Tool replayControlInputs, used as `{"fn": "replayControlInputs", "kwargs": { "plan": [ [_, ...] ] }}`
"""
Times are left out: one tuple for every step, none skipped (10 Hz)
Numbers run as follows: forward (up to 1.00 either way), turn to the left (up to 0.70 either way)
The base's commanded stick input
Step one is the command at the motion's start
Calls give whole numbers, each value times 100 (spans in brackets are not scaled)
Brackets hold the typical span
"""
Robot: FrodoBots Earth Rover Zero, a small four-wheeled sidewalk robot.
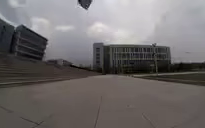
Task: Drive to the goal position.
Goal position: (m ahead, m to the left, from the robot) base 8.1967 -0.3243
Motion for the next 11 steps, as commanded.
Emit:
{"fn": "replayControlInputs", "kwargs": {
  "plan": [
    [70, 0],
    [70, 0],
    [70, 0],
    [70, 0],
    [70, 0],
    [70, 0],
    [70, 0],
    [70, 0],
    [70, 0],
    [70, 0],
    [70, 0]
  ]
}}
